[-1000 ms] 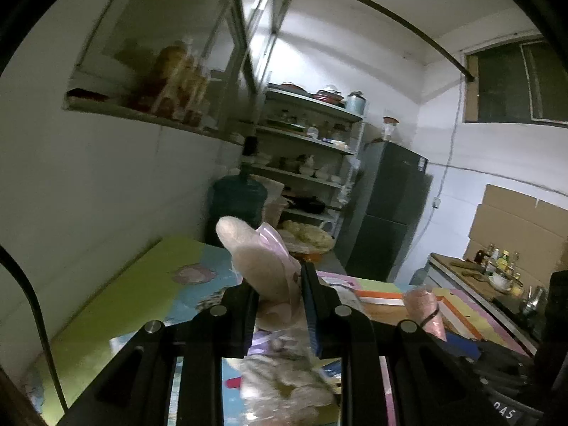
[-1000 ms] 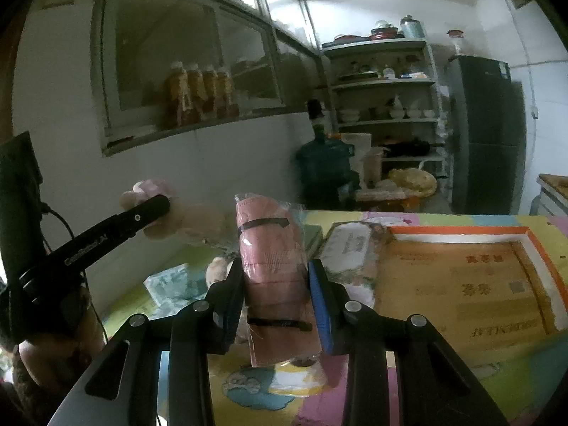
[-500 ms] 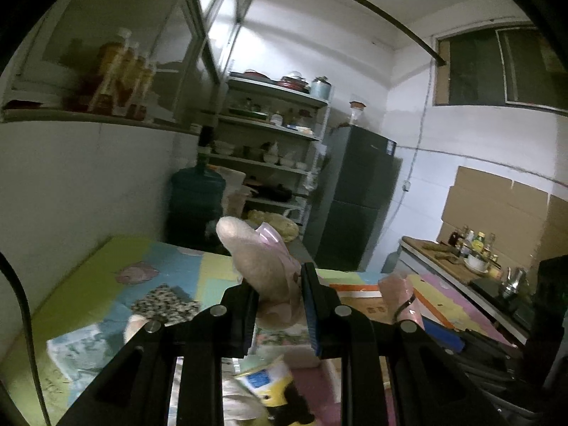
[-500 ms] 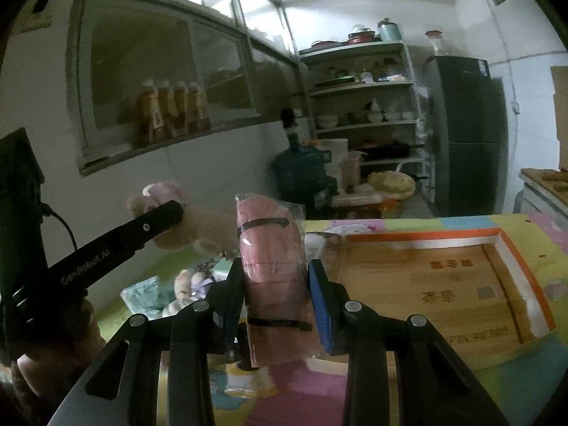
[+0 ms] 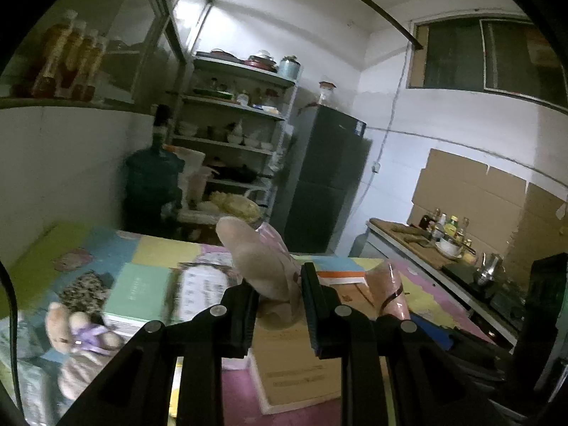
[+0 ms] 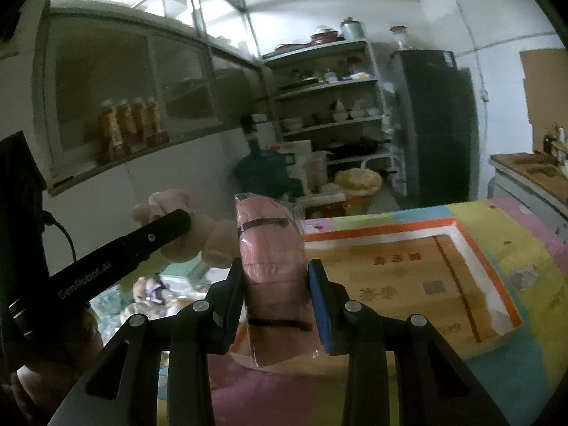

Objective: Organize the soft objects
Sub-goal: 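Carry both items to the cardboard tray and lower them inside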

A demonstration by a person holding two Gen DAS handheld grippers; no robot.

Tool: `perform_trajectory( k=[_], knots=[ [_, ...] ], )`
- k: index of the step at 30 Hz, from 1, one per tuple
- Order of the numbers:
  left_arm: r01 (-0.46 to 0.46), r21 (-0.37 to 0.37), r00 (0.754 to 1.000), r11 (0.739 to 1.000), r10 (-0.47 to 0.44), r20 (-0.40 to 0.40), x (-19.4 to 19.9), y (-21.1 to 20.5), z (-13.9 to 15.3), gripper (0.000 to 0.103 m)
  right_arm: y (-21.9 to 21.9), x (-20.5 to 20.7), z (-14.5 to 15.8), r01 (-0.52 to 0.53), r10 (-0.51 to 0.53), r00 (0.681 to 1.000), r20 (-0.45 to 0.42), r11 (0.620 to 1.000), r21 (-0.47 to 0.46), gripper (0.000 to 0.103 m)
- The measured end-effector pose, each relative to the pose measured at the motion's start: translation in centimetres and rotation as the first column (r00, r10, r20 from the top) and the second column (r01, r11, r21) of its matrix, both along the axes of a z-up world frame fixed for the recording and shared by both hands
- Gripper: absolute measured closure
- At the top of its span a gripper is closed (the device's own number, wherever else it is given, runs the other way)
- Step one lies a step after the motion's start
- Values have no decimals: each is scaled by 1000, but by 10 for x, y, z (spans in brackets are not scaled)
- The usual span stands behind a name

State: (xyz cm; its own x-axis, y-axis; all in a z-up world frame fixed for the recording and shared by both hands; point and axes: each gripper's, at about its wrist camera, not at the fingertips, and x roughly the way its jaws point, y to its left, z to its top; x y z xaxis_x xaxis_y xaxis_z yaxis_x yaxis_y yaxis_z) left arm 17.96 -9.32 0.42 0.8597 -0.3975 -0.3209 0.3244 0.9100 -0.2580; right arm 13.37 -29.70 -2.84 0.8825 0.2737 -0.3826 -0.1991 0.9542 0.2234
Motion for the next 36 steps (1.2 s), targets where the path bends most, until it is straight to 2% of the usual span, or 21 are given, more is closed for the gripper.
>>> perform_trajectory(
  k=[19, 30, 36],
  knots=[
    [107, 16, 988, 994, -105, -112, 37, -79, -30, 79, -92, 10, -25, 152, -150, 985, -88, 988, 15, 67],
    [163, 30, 972, 986, -155, -177, 49, -115, -49, 79, -124, 12, -35, 221, -218, 968, -121, 975, 15, 67],
    [183, 36, 963, 982, -172, -206, 56, -129, -57, 79, -130, 19, -41, 242, -242, 959, -150, 970, -19, 67]
  ],
)
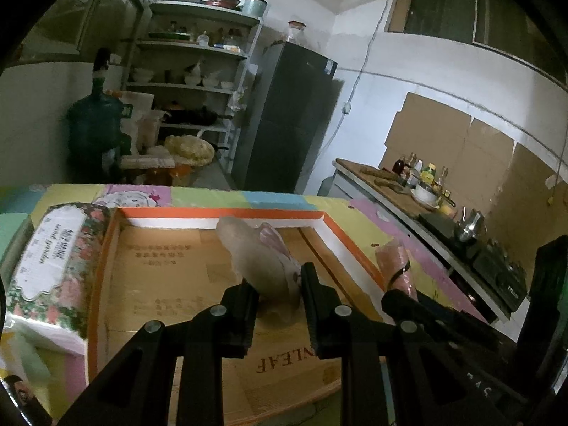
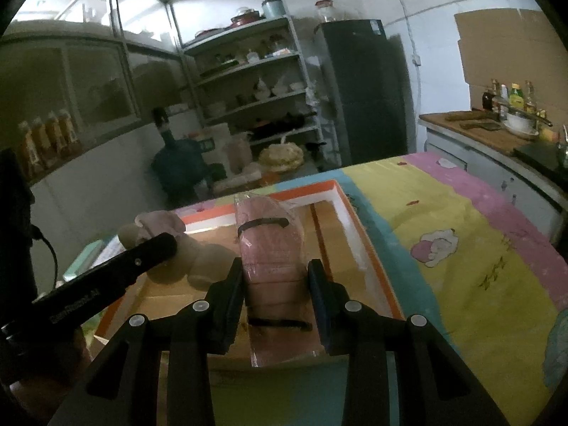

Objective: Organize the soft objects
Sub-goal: 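Carry both items to the cardboard tray and lower them inside, then open both tools to release the items in the tray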

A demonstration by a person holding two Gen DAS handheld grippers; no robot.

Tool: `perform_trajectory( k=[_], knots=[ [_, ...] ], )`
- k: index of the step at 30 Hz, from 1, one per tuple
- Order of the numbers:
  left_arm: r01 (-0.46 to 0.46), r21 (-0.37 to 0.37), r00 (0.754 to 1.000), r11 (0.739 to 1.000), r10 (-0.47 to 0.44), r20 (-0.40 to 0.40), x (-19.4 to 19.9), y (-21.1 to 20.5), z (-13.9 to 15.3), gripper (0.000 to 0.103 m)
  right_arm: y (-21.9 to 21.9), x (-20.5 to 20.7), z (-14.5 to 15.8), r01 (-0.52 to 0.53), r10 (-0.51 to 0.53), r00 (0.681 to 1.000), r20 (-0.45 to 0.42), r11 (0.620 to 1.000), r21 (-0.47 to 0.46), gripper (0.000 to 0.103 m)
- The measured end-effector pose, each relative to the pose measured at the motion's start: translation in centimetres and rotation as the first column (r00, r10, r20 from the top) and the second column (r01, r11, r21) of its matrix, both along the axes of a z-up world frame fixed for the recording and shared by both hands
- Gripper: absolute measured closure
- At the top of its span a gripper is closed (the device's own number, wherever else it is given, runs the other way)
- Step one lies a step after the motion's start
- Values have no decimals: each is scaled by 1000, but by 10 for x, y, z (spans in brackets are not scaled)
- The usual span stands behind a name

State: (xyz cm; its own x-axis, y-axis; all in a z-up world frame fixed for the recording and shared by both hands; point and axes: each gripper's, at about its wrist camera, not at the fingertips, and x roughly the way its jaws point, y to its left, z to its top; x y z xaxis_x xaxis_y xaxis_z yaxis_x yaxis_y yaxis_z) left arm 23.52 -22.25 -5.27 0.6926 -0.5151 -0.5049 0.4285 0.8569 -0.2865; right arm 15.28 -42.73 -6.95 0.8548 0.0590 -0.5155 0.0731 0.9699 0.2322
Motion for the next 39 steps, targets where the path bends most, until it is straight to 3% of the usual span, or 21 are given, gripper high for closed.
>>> perform_trajectory(
  k=[18, 22, 24, 26, 34, 36, 39],
  knots=[
    [7, 58, 993, 998, 0, -119, 24, -17, -28, 74, -7, 25, -20, 0, 2, 996, -89, 1000, 23, 72],
    [-20, 52, 991, 998, 27, -132, 26, -14, -31, 58, -9, 29, -22, -4, 7, 995, -100, 999, 34, 72],
    [-41, 54, 989, 998, 48, -139, 26, -13, -32, 44, -9, 29, -22, -4, 8, 995, -100, 999, 38, 72],
    [-63, 66, 987, 996, 73, -146, 26, -11, -33, 39, -8, 28, -22, -5, 8, 995, -97, 999, 39, 72],
    [-110, 92, 987, 990, 120, -104, 20, 0, -25, 34, -7, 30, -23, -9, 14, 996, -93, 999, 49, 69],
    [-119, 85, 988, 989, 127, -87, 17, 4, -21, 30, -6, 30, -24, -9, 14, 996, -93, 999, 48, 56],
    [-133, 72, 989, 988, 138, -59, 12, 9, -12, 27, -6, 29, -23, -4, 8, 995, -96, 999, 45, 48]
  ],
)
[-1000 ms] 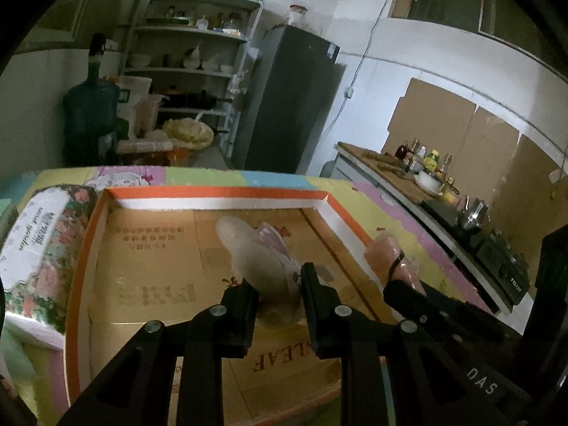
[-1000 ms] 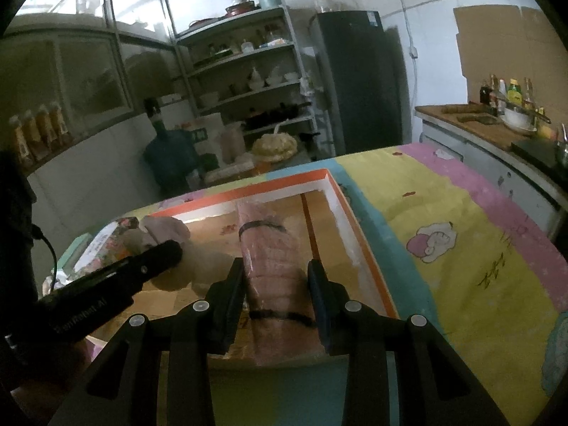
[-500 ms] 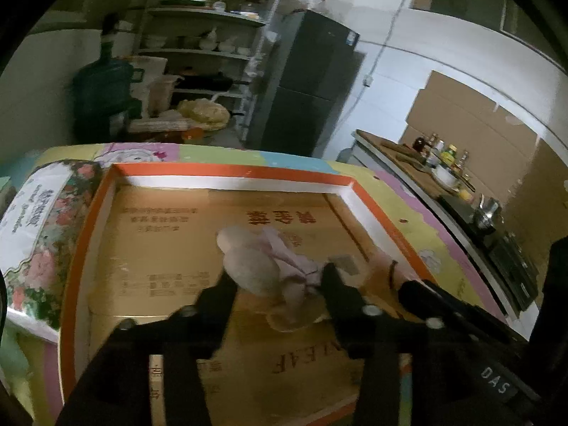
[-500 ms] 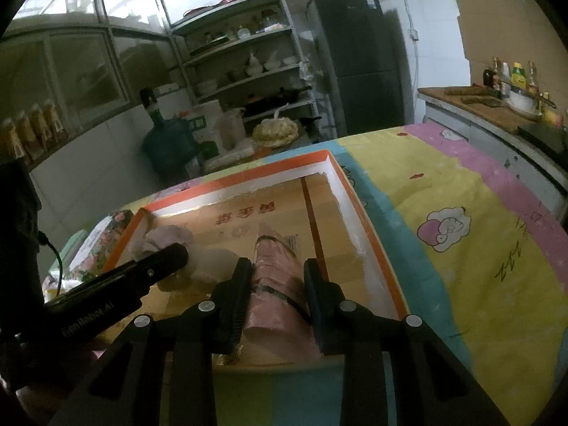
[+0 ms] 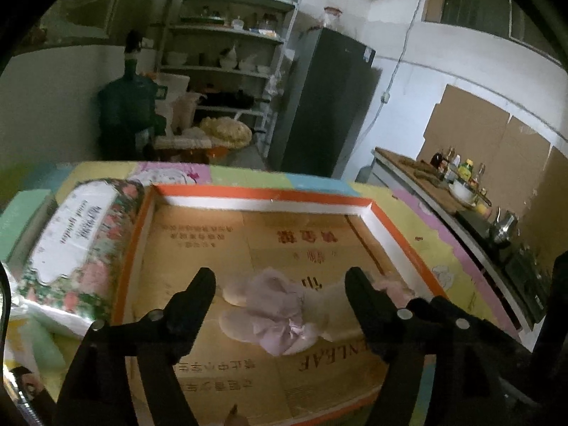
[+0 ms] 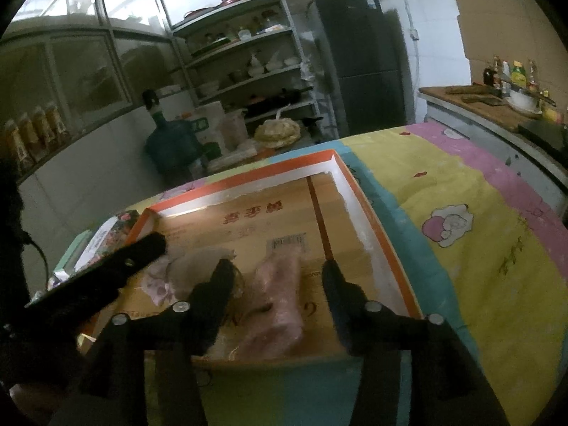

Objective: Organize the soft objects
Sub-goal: 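Open both tools to release the items in the tray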

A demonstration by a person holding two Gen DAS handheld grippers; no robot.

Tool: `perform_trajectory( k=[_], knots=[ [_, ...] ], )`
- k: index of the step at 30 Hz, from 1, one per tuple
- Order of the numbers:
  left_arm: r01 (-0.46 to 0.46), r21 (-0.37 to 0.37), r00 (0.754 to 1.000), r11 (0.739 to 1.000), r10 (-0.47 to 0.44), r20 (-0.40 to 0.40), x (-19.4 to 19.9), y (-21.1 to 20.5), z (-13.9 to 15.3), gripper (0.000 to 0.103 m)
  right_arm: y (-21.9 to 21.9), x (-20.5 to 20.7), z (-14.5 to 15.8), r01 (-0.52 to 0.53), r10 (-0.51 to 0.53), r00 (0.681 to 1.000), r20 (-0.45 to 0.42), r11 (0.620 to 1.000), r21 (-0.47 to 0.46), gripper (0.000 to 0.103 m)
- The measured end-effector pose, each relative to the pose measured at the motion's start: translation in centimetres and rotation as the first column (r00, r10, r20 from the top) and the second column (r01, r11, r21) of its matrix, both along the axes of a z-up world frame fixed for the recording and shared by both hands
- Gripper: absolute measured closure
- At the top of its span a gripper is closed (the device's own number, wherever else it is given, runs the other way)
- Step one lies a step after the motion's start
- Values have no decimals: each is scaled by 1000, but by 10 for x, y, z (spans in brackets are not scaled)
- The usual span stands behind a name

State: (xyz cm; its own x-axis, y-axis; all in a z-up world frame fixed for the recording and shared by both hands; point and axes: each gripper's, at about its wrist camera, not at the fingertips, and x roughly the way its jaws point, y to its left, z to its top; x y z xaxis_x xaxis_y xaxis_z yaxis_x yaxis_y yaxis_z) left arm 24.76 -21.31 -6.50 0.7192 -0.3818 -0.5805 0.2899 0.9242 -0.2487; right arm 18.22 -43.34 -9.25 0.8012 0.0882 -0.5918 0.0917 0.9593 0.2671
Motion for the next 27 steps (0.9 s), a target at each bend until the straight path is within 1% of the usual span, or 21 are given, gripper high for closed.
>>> perform_trajectory(
  k=[5, 10, 12, 16, 18, 23, 27],
  knots=[
    [1, -13, 999, 1000, 0, 44, -7, 10, 14, 26, 2, -5, 4, 4, -5, 1000, 16, 1000, 7, 48],
    [-8, -9, 996, 1000, 9, 93, -18, 19, 26, 26, 7, -12, 11, 5, -6, 999, 36, 1000, 7, 47],
    [-16, -4, 993, 1000, 16, 117, -23, 23, 31, 26, 10, -13, 14, 4, -4, 999, 42, 1000, 5, 44],
    [-26, 7, 989, 1000, 24, 148, -32, 33, 39, 26, 19, -18, 22, 2, -2, 999, 54, 1000, -4, 41],
    [-29, 7, 986, 1000, 27, 162, -37, 40, 42, 26, 22, -21, 25, 5, -5, 998, 60, 1000, -4, 33],
    [-54, 26, 975, 998, 47, 217, -54, 57, 53, 26, 38, -28, 34, -7, 6, 996, 84, 1000, 7, 31],
    [-74, 25, 968, 997, 66, 240, -64, 75, 59, 26, 57, -33, 41, -29, 28, 994, 103, 1000, 5, 29]
  ],
)
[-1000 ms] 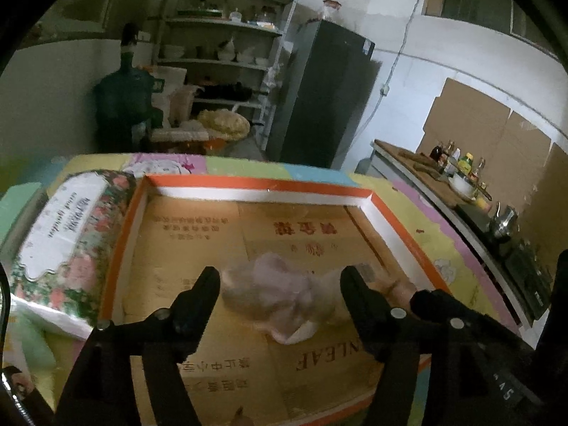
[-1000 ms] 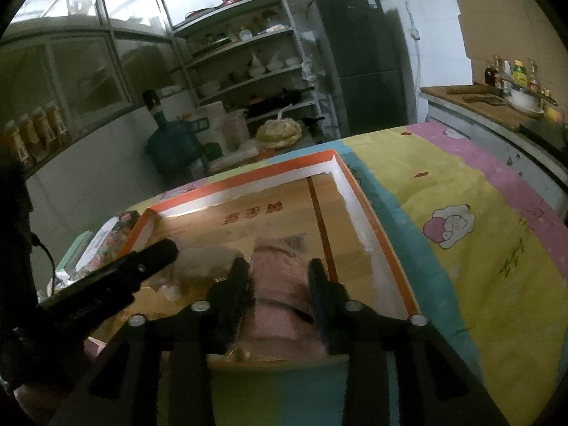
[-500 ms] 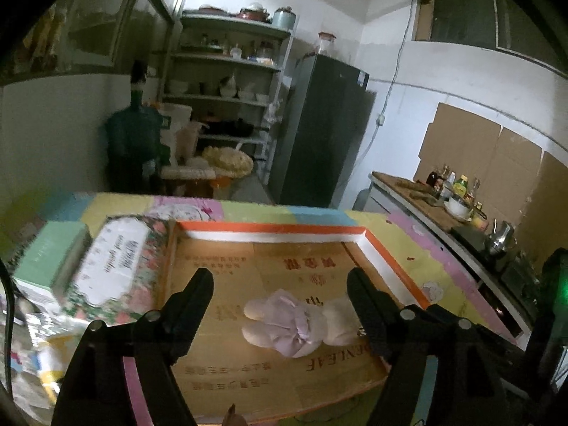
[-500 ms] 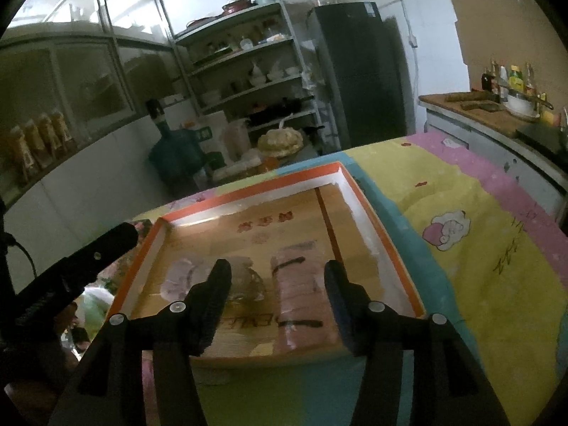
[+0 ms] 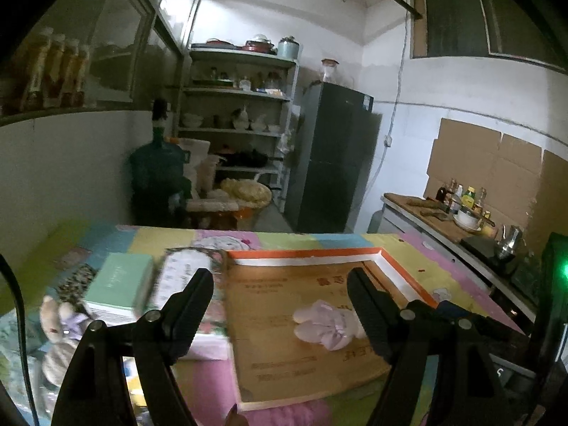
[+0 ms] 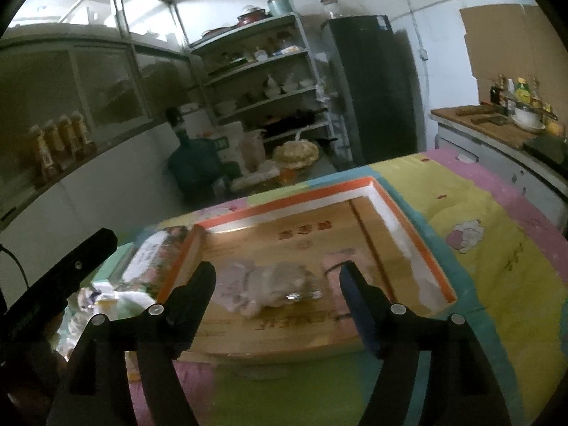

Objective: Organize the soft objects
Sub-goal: 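Open both tools to release the items in the tray, then move both tools back over the remaining soft items on the bed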

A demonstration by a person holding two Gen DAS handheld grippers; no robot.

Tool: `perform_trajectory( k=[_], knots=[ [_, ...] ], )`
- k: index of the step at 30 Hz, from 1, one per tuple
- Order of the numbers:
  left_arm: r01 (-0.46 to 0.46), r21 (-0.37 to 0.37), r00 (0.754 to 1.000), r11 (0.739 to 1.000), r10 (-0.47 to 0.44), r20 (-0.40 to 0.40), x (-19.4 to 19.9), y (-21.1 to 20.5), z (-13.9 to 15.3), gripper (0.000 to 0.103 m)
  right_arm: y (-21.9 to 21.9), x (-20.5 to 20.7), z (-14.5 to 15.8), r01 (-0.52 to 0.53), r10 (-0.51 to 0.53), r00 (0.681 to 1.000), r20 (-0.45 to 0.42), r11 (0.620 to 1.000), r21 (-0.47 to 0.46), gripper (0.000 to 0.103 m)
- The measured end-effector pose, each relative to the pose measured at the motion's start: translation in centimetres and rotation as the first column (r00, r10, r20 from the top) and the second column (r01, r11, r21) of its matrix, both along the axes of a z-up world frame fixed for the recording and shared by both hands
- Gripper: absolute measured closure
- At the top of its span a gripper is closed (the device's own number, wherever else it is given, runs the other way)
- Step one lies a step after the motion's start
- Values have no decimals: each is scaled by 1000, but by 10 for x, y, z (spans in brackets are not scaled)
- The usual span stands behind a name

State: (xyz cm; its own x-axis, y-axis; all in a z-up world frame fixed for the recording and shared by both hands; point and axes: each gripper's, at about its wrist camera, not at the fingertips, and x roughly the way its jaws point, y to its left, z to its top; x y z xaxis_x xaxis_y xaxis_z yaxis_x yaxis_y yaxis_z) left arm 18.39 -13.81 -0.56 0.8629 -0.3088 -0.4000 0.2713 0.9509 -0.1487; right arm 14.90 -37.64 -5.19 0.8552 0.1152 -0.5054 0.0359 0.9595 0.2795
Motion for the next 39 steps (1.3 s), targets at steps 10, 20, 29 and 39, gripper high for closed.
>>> perform_trajectory(
  k=[10, 20, 29, 39],
  knots=[
    [-97, -18, 995, 995, 97, 38, -18, 59, 10, 26, 52, -1, 13, -83, 83, 996, 24, 996, -22, 29],
    [-181, -40, 981, 983, 183, 58, -31, 117, 12, 26, 114, 5, 20, -186, 188, 982, 27, 981, -59, 29],
    [-271, -6, 960, 963, 271, 74, -45, 177, 7, 26, 176, 9, 22, -287, 290, 957, 17, 954, -82, 29],
    [-311, 3, 945, 950, 309, 112, -59, 248, 2, 26, 254, 2, 22, -410, 413, 910, 10, 905, -118, 29]
  ],
)
